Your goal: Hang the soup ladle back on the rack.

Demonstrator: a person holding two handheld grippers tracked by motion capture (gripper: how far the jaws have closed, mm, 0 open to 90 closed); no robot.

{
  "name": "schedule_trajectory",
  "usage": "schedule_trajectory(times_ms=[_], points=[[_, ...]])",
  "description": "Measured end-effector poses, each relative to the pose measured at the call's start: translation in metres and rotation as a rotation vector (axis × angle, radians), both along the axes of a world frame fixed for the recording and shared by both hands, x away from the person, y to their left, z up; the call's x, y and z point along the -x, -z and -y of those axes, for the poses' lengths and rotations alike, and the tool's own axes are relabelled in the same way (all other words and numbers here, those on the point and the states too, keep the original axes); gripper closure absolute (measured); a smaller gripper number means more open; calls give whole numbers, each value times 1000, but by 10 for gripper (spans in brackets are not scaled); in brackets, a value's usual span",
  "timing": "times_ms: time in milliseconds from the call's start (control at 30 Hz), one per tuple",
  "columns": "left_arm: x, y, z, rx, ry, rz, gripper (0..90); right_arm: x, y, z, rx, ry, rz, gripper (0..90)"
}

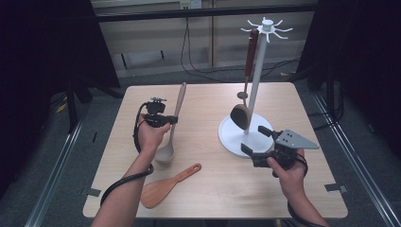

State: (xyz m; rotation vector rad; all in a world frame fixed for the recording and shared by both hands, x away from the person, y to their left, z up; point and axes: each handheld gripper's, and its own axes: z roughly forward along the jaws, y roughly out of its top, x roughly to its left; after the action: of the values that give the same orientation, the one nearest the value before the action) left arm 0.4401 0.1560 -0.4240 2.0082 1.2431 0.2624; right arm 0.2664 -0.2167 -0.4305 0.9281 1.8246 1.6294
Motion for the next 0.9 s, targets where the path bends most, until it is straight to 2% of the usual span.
schedule_trajectory(times_ms=[133, 333, 567, 767, 900], points=[[8, -8, -2, 36, 42, 33, 777, -1, 0, -3, -1, -9, 0, 84], [14, -14, -4, 85, 65, 78, 778, -2, 1, -6, 1, -15, -5, 86], [24, -20, -2, 92, 105, 129, 777, -4, 5, -16, 16, -42, -17, 89], [35, -25, -1, 145, 127, 170, 777, -5, 6, -27, 30, -63, -21, 89], [45, -28, 2, 162, 146, 190, 777, -8, 8, -36, 60, -86, -30, 90]])
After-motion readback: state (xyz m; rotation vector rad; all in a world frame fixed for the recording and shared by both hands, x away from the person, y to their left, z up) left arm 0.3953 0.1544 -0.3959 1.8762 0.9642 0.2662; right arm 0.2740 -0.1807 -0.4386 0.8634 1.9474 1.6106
